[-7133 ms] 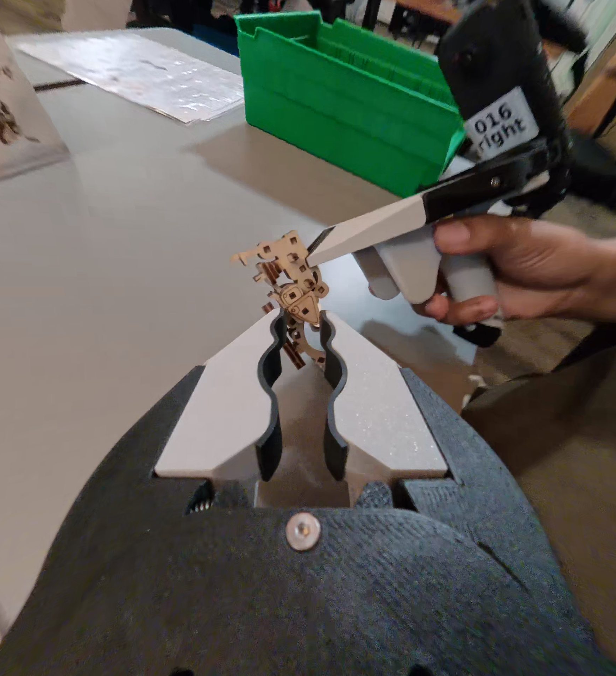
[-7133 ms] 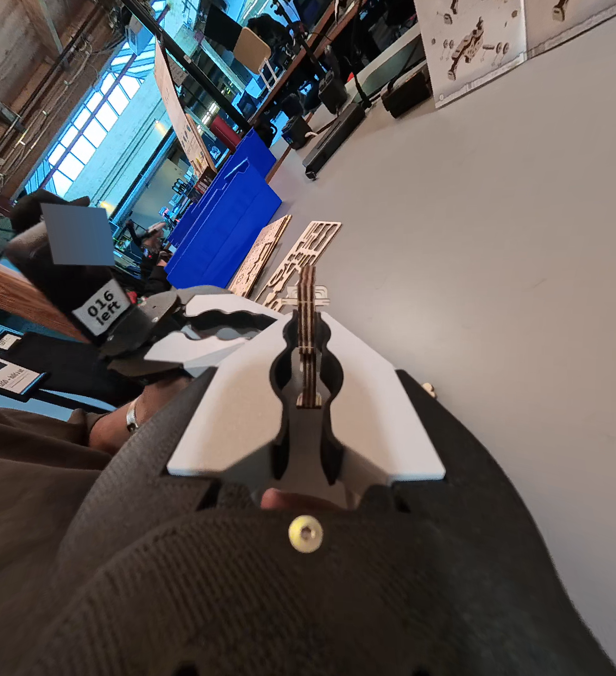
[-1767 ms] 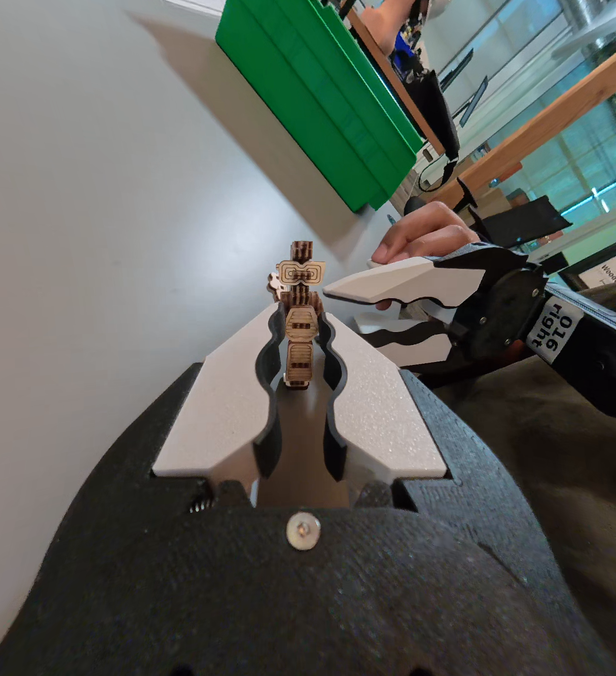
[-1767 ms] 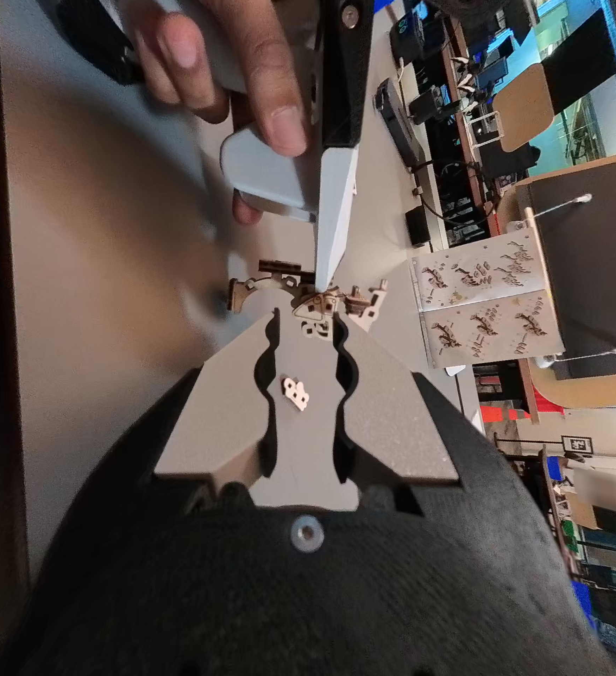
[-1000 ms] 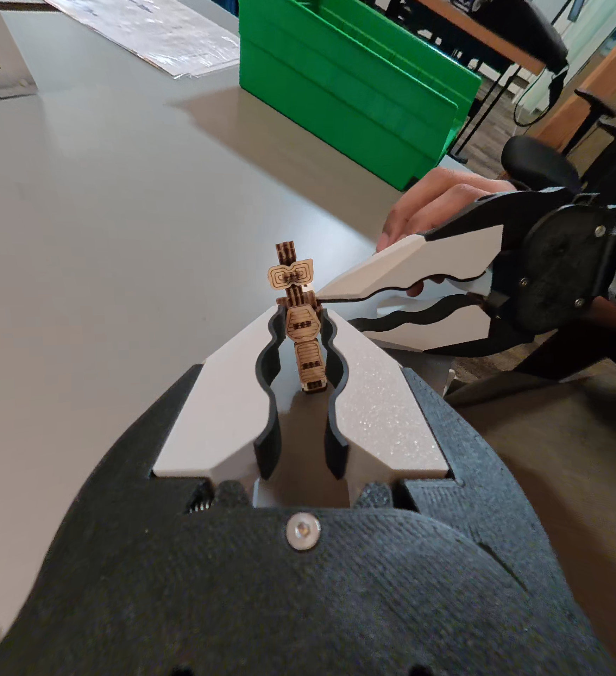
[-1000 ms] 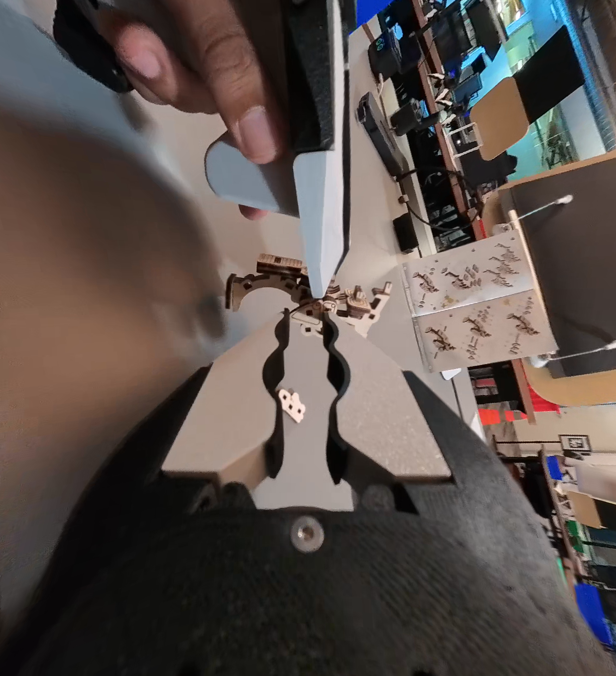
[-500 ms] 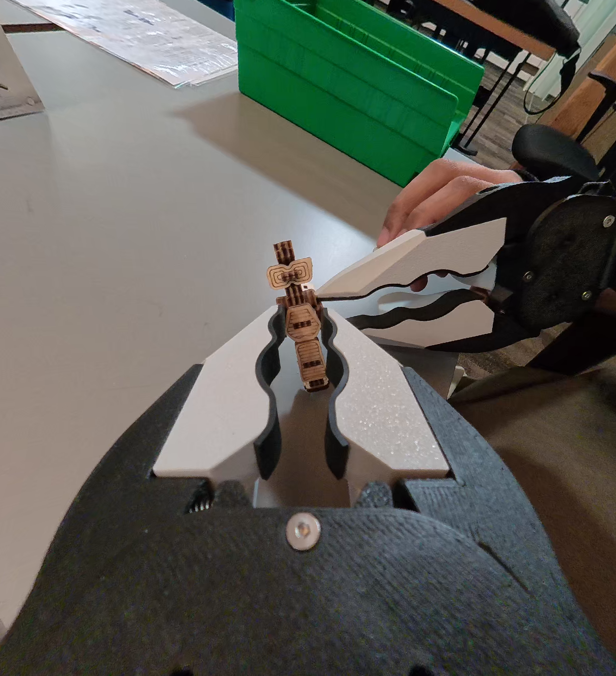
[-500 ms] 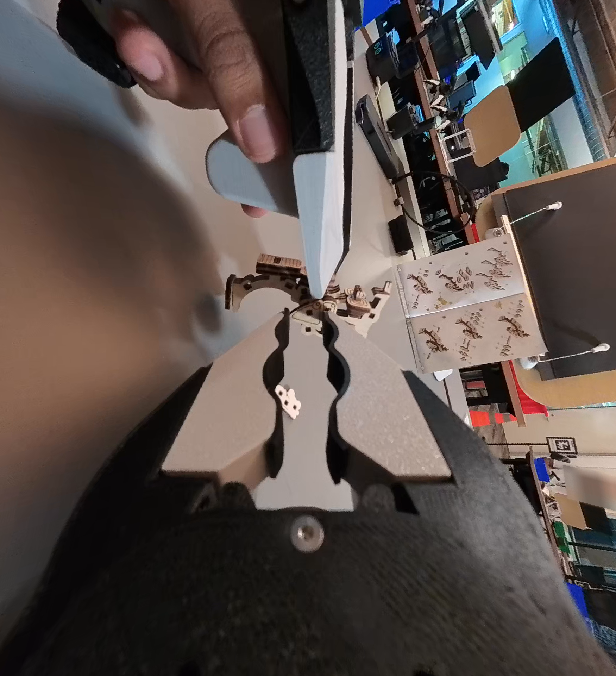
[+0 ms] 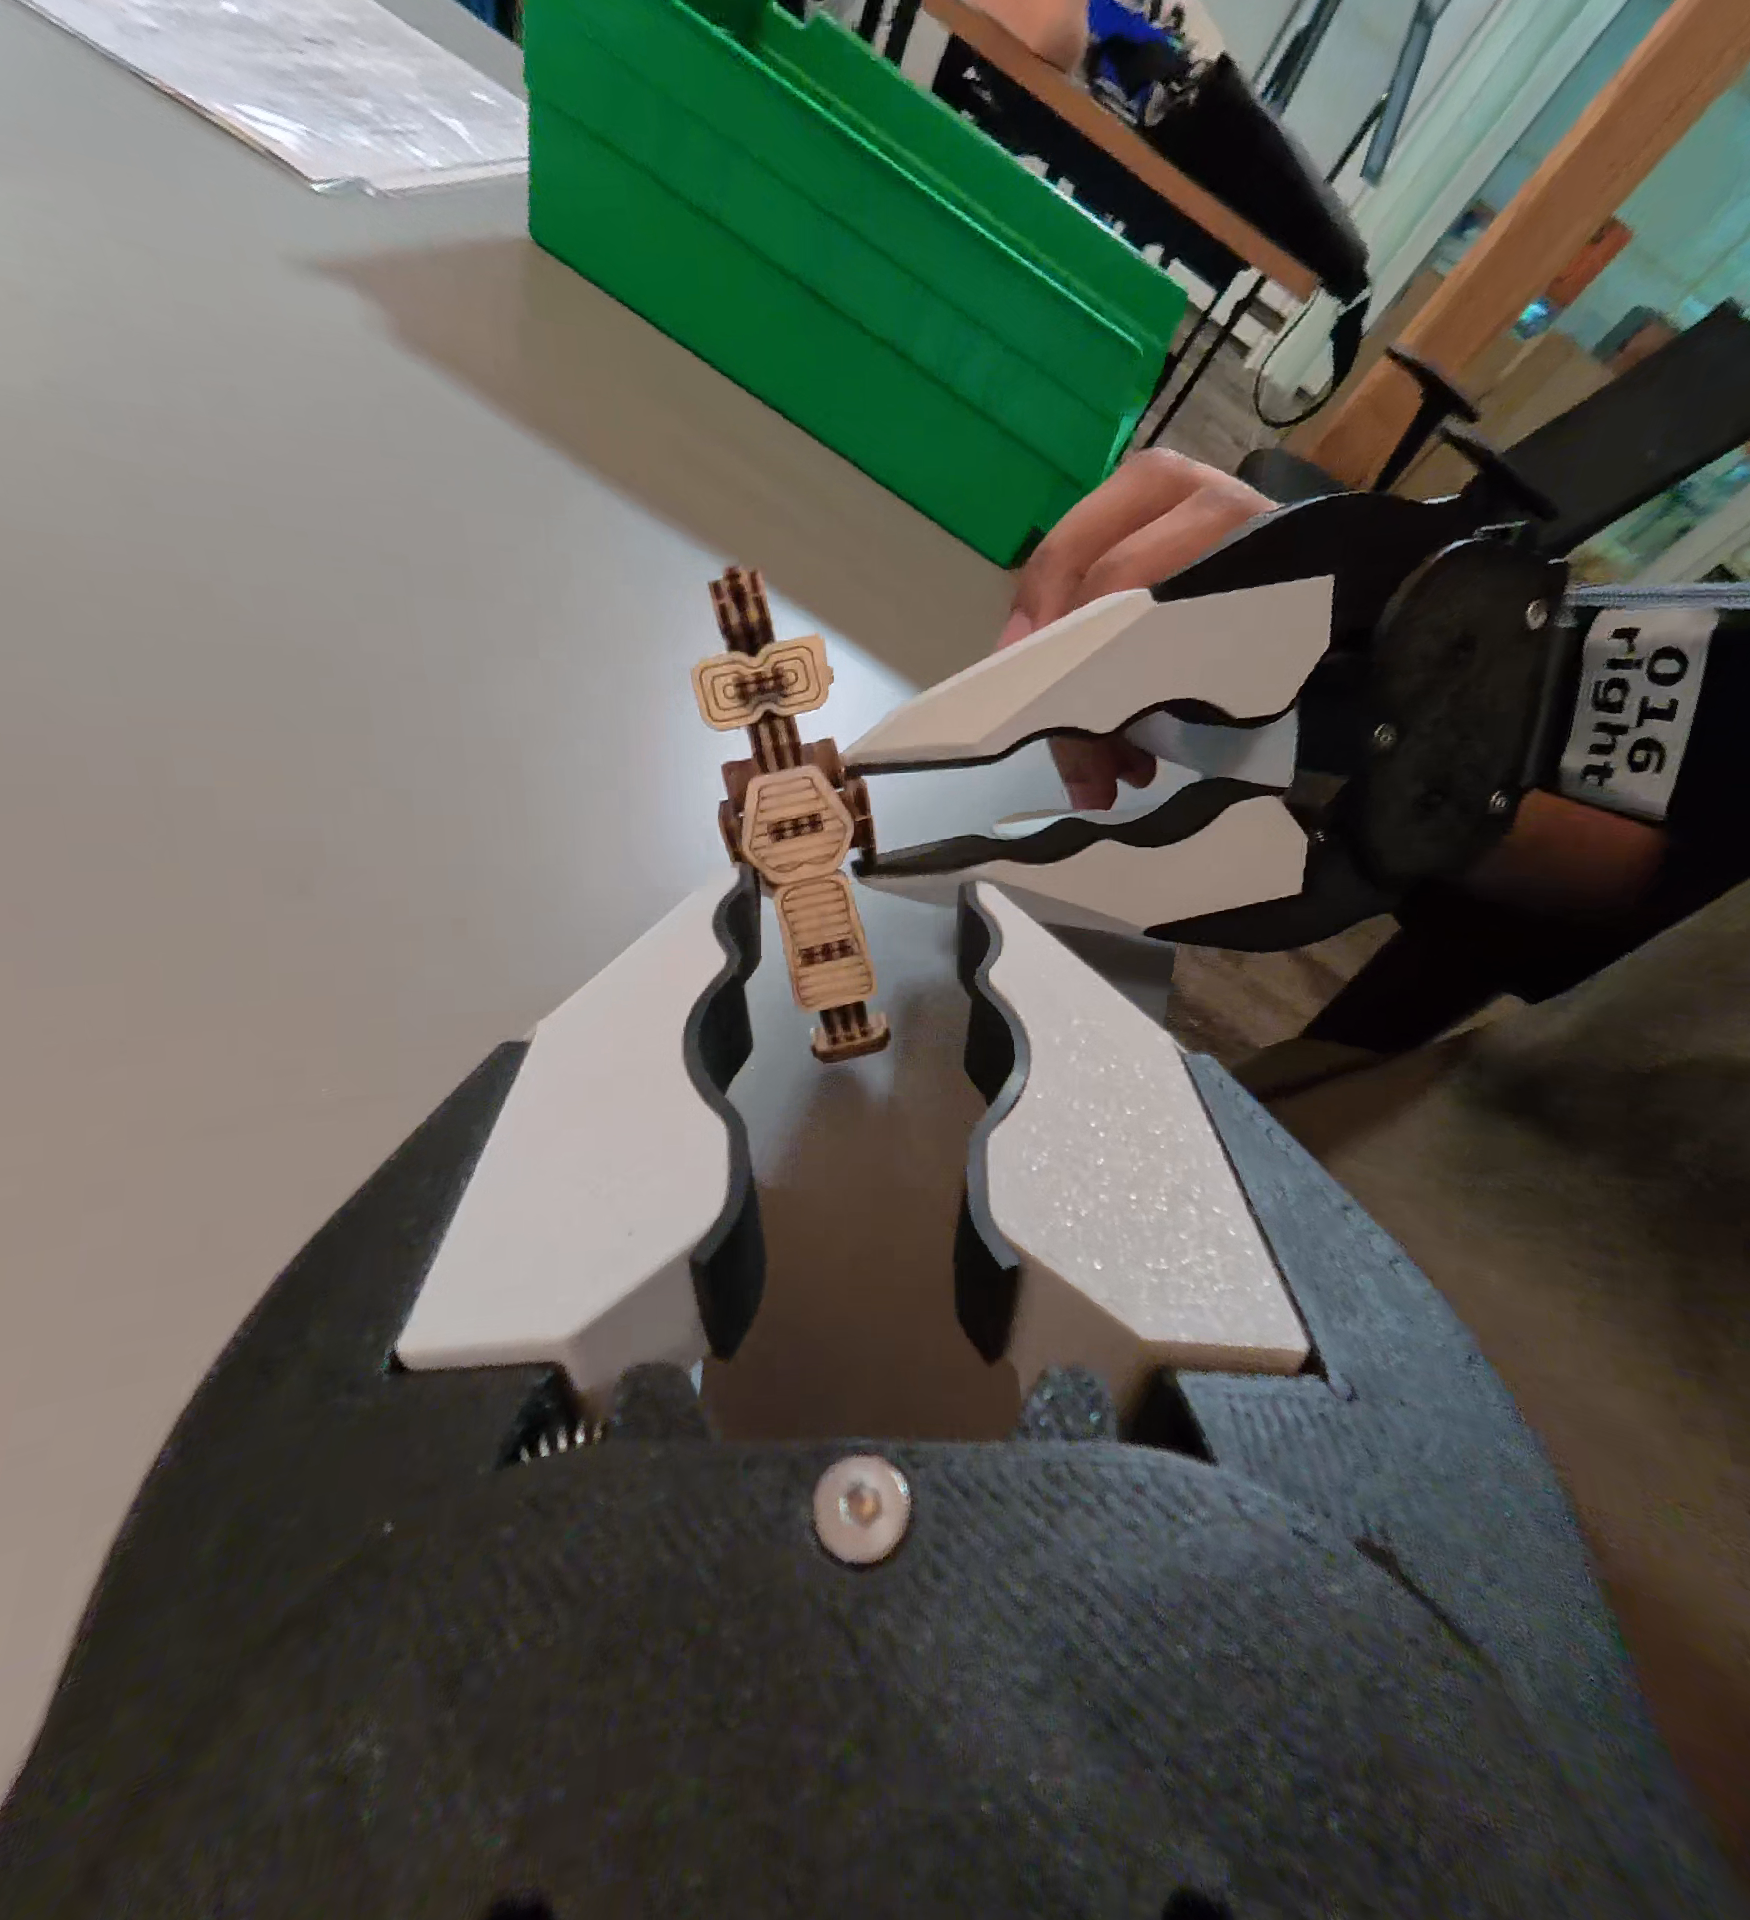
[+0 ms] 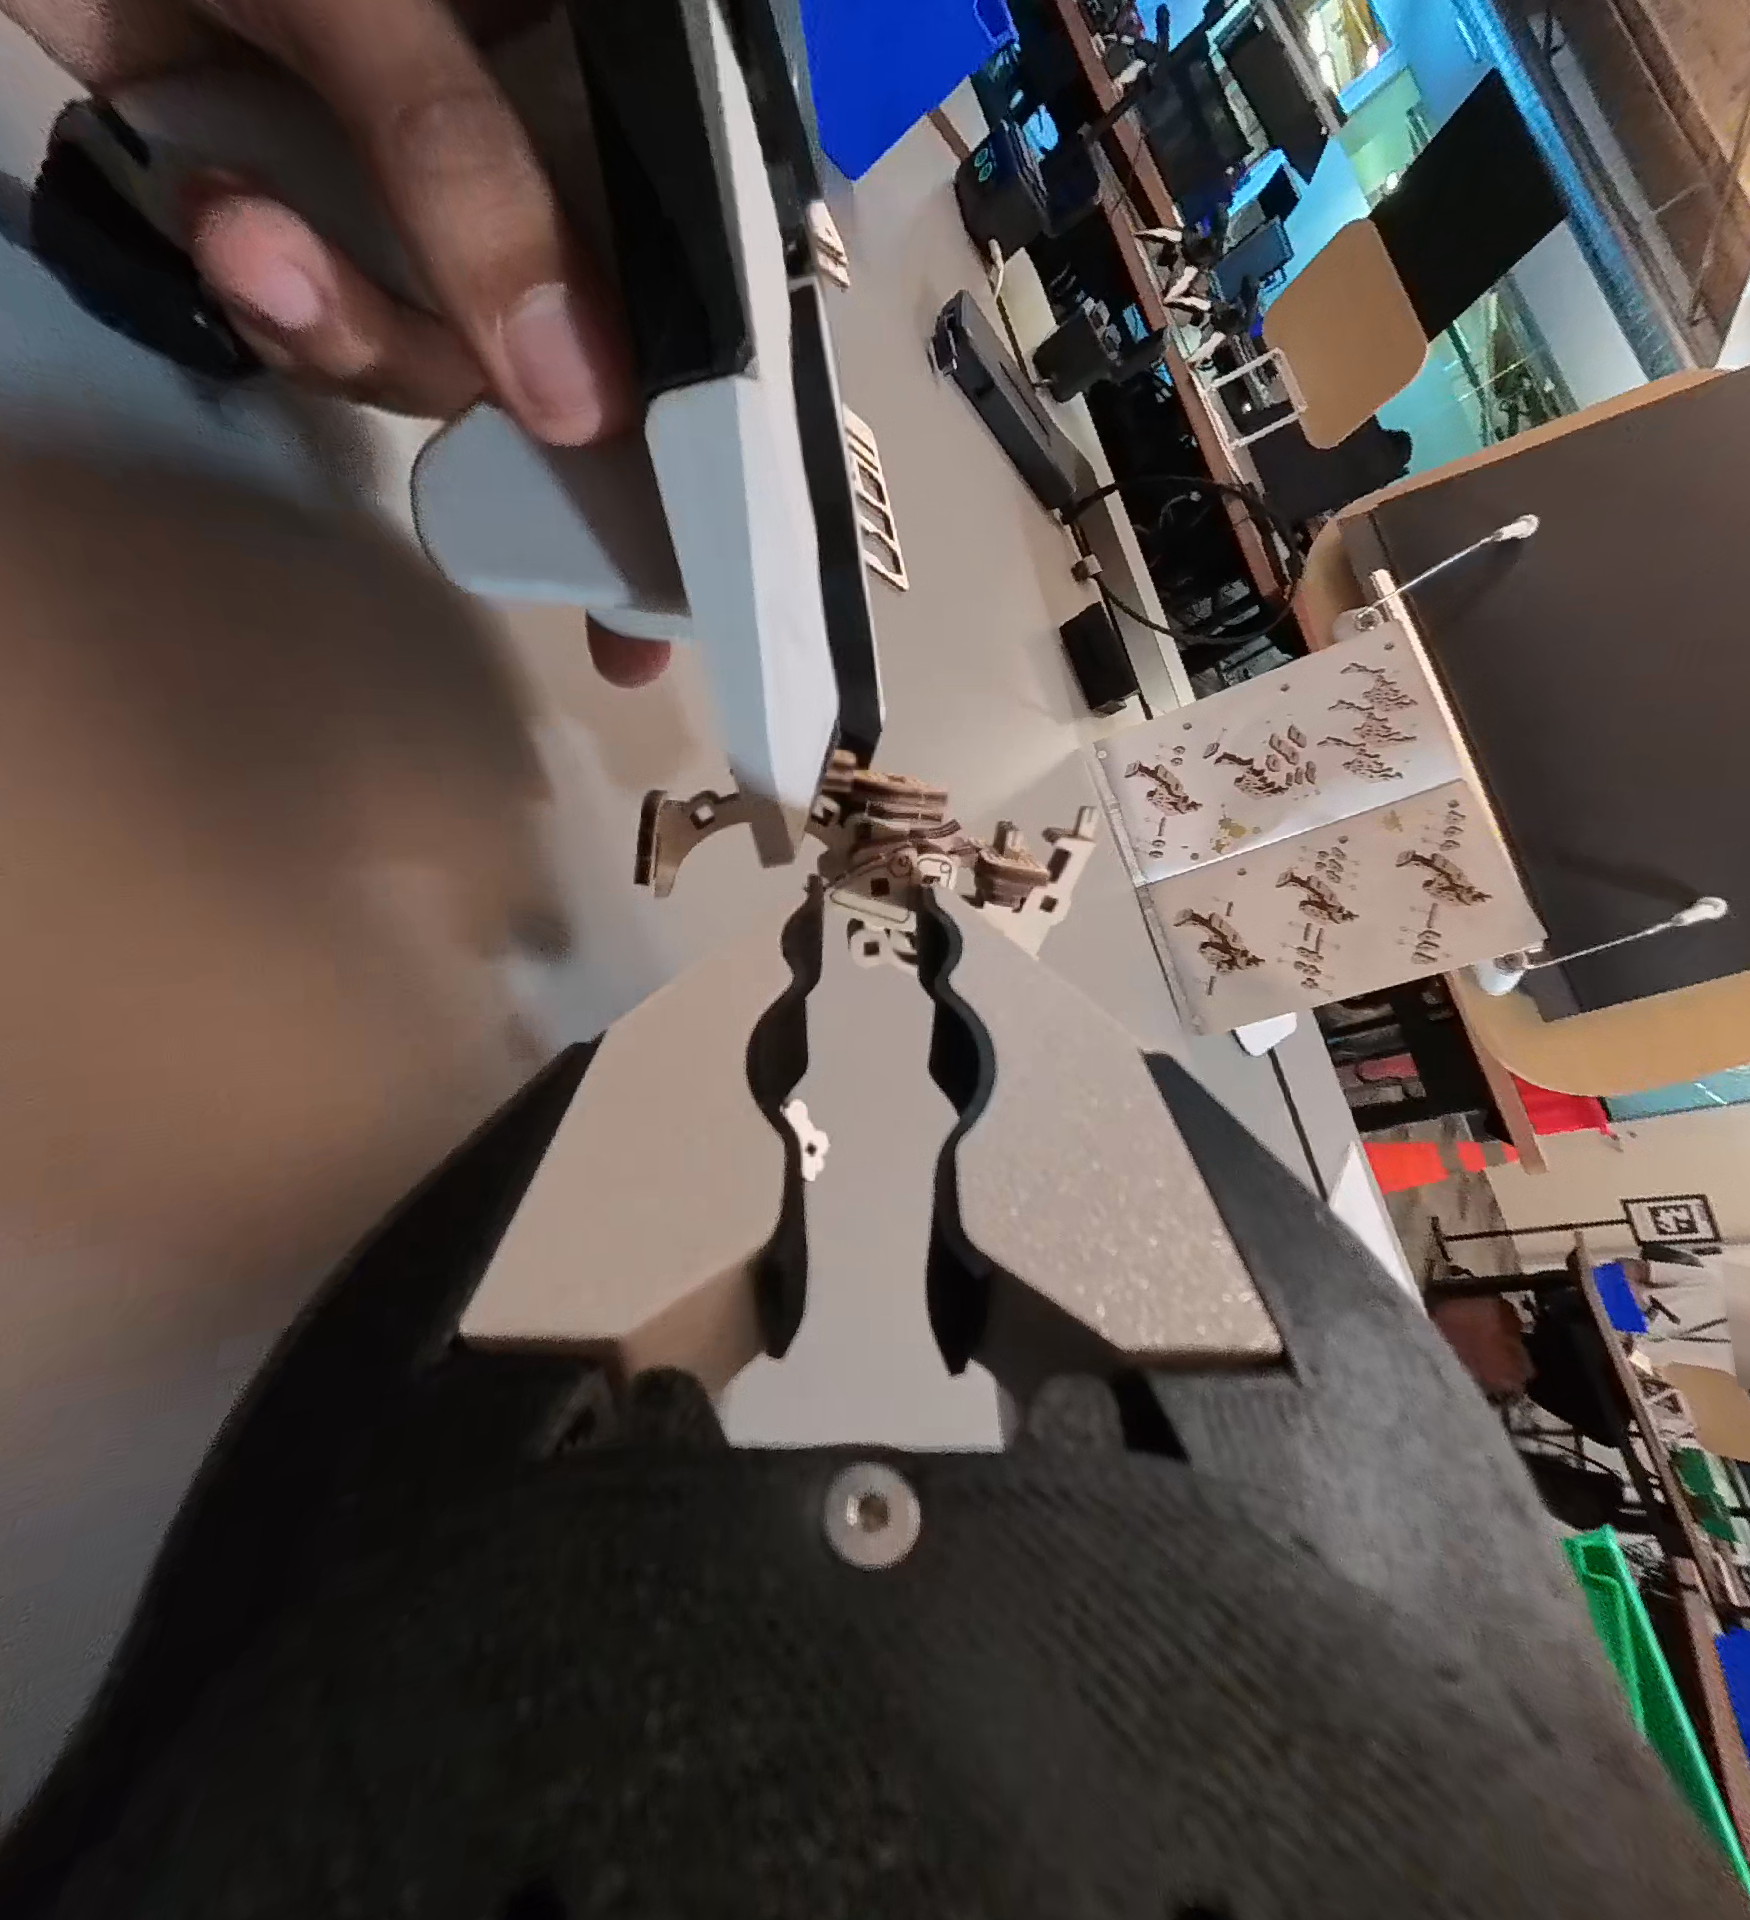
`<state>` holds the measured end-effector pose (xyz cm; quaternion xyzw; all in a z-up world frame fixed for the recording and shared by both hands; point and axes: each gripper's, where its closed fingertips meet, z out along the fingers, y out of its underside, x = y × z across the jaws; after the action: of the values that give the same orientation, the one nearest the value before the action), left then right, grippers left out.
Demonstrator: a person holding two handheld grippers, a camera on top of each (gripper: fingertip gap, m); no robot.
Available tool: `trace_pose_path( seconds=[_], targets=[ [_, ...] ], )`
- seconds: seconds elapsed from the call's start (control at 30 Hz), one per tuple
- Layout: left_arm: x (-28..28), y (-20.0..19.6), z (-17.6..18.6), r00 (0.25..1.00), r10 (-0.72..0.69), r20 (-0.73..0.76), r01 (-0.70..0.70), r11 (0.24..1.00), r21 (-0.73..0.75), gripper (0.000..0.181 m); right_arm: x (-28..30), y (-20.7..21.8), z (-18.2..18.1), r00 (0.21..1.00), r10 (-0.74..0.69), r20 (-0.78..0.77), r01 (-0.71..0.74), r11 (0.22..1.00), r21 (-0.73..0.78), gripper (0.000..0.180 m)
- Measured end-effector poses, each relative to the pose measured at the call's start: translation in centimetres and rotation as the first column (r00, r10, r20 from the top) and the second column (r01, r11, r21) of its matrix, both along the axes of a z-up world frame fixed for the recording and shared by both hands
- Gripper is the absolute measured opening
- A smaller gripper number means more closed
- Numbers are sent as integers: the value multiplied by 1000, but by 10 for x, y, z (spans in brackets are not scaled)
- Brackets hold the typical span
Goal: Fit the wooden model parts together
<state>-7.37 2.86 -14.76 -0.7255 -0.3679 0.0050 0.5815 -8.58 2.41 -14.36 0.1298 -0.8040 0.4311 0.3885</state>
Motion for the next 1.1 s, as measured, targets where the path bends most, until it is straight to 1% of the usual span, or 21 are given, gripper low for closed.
trace_pose_path(
  seconds=[0.07, 0.1, 0.13, 0.33, 0.57, 0.67, 0.8, 0.83, 0.9, 1.03, 1.1],
  targets=[
    [0, 0, -1, 1000, -10, 12, 10, 1000, 6, 30, 1, 2, 1, 1000, 8, -7, -7, 1000, 3, 16],
    [0, -1, -2, 1000, -15, 21, 14, 1000, 8, 17, 1, 2, 1, 1000, 8, -6, -8, 1000, 0, 16],
    [0, -1, -2, 999, -15, 37, 14, 1000, 21, 14, 2, 3, 2, 1000, 10, -1, -10, 1000, -4, 16],
    [-4, -1, 1, 993, 3, 120, -16, 994, 106, 13, 0, 2, 4, 998, -6, 58, 9, 999, -43, 16],
    [-10, -5, 6, 992, 63, 112, -78, 987, 139, 13, -6, -1, 9, 980, -92, 177, 113, 987, -113, 16],
    [-11, -6, 8, 992, 74, 104, -89, 985, 145, 13, -7, -2, 12, 959, -111, 261, 156, 975, -157, 16],
    [-11, -6, 9, 991, 74, 107, -90, 984, 157, 14, -8, -3, 19, 885, -89, 457, 226, 940, -255, 13],
    [-11, -7, 11, 991, 73, 113, -92, 981, 171, 12, -9, -3, 20, 873, -74, 482, 229, 935, -270, 14],
    [-11, -7, 13, 989, 64, 131, -90, 975, 203, 12, -8, -2, 22, 876, -53, 479, 214, 933, -288, 14],
    [-14, -11, 15, 985, 73, 155, -109, 964, 244, 12, -8, 1, 28, 930, -59, 363, 172, 942, -288, 17],
    [-15, -12, 17, 983, 69, 171, -114, 955, 273, 12, -7, 0, 26, 941, -67, 331, 161, 951, -266, 17]
  ],
)
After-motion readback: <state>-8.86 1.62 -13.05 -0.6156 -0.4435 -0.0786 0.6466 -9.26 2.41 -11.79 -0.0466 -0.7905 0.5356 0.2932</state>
